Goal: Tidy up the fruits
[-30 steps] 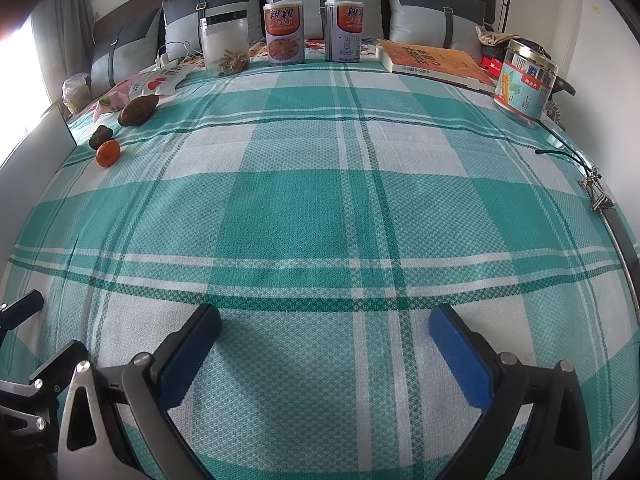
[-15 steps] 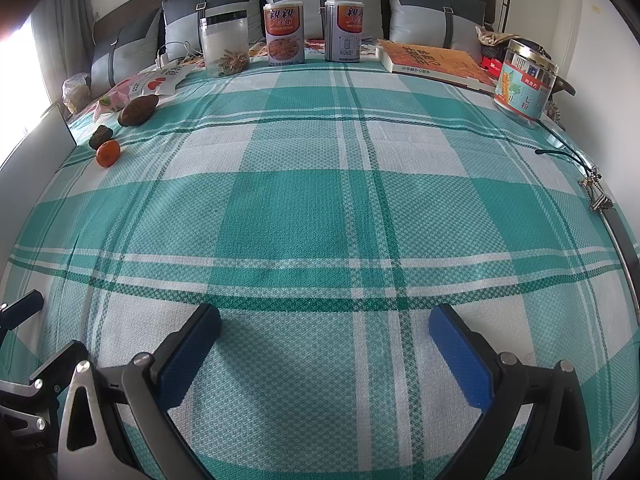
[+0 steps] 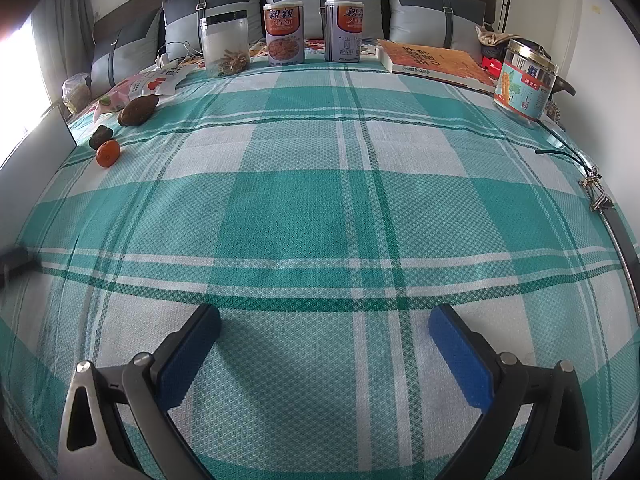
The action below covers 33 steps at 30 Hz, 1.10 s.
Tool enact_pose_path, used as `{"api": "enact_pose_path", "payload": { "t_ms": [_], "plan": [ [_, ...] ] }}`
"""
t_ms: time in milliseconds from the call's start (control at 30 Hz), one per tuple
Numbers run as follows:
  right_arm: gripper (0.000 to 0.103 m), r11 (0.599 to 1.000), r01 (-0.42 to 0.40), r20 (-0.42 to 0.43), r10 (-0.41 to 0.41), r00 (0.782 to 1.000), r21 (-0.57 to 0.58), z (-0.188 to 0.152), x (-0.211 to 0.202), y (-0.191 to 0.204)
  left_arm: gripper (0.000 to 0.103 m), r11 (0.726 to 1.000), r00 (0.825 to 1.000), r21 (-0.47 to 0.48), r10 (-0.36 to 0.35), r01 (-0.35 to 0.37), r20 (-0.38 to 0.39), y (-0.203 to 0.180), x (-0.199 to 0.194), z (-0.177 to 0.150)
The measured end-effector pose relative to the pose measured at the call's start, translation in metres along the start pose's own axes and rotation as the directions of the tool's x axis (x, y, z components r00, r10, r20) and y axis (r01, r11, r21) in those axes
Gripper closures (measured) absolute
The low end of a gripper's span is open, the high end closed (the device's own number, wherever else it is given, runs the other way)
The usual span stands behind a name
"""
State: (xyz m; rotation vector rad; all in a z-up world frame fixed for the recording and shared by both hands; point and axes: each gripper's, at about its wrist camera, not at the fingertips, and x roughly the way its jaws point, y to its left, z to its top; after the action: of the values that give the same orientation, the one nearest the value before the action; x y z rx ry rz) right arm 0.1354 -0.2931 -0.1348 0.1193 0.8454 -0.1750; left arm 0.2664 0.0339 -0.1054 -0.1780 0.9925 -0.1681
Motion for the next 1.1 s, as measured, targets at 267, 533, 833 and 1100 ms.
{"api": "enact_pose_path", "payload": {
  "t_ms": [267,533,833,1100],
  "plan": [
    [0.000,1.000,0.000,0.000,0.000,1.000,0.000,0.000,0.000,0.000,0.008,0.989,0.990,0.048,0.139,-0.138,-0.034,0.009,0.078,0.082],
    [0.000,1.000,0.000,0.000,0.000,1.000,0.000,0.000,0.000,0.000,0.060,0.993,0.996,0.081,0.088,-0.086,-0.016,0.010,0.092,0.078],
    [0.000,1.000,0.002,0.000,-0.002,1.000,0.003,0.000,0.001,0.000,0.060,0.988,0.998,0.144,0.067,-0.063,-0.023,0.015,0.001,-0.042],
    [0.000,0.996,-0.085,-0.041,0.085,0.996,0.010,0.023,0.008,0.004,0.012,0.964,0.978,0.170,0.196,-0.204,0.067,0.010,-0.028,-0.097]
  ]
}}
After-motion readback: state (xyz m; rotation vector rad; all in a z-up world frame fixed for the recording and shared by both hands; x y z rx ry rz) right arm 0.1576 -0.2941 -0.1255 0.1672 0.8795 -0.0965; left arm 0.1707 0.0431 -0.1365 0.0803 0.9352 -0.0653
